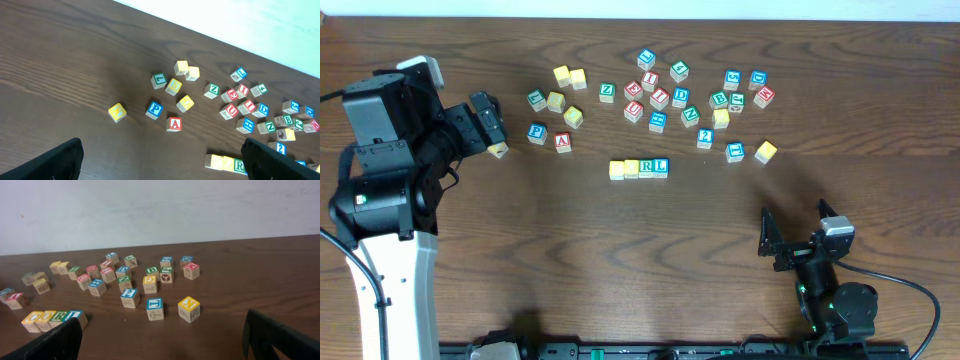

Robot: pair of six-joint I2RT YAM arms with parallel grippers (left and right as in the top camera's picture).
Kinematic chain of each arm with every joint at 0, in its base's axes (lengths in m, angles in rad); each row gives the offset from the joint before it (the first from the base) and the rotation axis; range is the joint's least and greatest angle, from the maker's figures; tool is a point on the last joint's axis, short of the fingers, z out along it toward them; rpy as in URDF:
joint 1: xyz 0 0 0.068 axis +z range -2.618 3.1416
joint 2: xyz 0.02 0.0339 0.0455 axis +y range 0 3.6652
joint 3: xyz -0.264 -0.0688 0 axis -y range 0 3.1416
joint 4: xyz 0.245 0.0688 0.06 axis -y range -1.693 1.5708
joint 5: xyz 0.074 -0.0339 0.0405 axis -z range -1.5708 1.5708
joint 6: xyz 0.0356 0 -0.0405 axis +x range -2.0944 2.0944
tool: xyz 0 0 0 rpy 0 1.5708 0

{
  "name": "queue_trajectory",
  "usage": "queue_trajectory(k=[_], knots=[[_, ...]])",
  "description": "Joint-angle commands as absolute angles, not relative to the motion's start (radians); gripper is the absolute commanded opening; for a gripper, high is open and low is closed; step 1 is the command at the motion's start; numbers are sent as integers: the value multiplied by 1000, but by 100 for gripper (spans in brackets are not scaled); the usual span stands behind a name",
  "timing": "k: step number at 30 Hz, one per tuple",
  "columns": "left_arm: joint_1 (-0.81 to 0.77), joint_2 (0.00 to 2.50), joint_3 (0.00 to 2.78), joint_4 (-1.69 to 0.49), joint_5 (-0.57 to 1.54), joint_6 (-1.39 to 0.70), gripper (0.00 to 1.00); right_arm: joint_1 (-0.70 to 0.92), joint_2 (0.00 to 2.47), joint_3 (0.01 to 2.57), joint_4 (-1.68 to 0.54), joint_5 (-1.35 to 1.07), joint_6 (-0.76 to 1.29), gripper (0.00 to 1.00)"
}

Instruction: Spell out CORL

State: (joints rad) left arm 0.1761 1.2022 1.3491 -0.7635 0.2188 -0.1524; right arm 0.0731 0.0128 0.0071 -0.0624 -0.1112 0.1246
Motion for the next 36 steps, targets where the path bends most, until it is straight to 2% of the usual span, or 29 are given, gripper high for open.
queue_trajectory(k=[1,15,19,21,27,30,36], knots=[[180,1201,1365,-767,216,-142,99,69,7,6,-67,-107,118,99],[180,1200,1362,-774,216,-142,99,69,7,6,-67,-107,118,99],[180,1129,1314,-773,186,-123,99,69,7,6,-67,-107,118,99],[180,1044,1197,-720,182,-108,99,69,7,6,-67,-107,118,99],[180,764,757,-374,182,-70,99,69,7,6,-67,-107,118,99],[180,551,479,-232,182,-70,99,69,7,6,-67,-107,118,99],[180,286,216,-134,182,-18,100,69,7,6,-67,-107,118,99]])
